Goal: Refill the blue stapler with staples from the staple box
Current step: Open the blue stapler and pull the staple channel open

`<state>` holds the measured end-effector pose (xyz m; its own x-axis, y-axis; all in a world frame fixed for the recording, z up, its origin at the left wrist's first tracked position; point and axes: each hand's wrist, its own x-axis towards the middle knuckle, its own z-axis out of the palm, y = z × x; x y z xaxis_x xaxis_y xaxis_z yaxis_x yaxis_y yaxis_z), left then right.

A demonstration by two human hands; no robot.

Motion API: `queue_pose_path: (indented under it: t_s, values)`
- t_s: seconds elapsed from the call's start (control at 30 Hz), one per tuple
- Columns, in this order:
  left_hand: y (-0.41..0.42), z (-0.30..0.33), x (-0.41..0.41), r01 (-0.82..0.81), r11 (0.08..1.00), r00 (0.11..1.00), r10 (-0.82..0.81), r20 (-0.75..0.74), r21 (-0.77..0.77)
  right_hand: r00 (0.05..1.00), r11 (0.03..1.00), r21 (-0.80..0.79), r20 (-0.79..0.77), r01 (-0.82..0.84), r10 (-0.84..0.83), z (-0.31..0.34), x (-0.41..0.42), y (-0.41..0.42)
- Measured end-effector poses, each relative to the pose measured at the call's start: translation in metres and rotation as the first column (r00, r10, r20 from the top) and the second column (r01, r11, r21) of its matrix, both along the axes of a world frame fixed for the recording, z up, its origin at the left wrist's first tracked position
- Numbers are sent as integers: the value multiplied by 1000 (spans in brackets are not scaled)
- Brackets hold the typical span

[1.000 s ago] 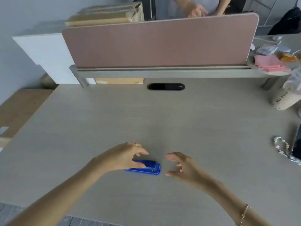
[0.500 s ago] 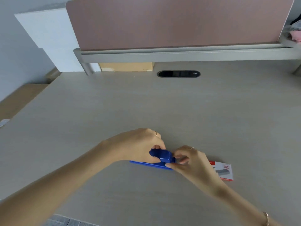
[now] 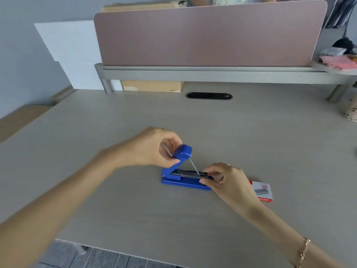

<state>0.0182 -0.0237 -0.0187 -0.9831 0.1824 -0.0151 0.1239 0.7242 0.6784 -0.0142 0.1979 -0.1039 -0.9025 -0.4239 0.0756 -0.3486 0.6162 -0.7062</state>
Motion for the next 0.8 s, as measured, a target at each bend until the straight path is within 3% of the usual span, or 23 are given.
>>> queue_pose_path:
  t_s: [0.17, 0.33, 0.57, 0.8]
  values:
    - [-34, -3, 14, -94, 988, 995, 97, -12, 126, 1000, 1000, 24, 4, -12, 12, 4, 4, -2]
    - [-64, -5, 21, -160, 979, 987, 158, 26, 129, 999, 999, 36, 27, -24, 23, 6, 1, -2]
    - [-106, -44, 36, -254, 964, 964, 246, 98, 76, 999, 999, 23, 43, -25, 24, 7, 2, -2]
    - [-109, -72, 41, -278, 958, 960, 280, 26, -65, 999, 999, 26, 20, -34, 34, 4, 0, -2]
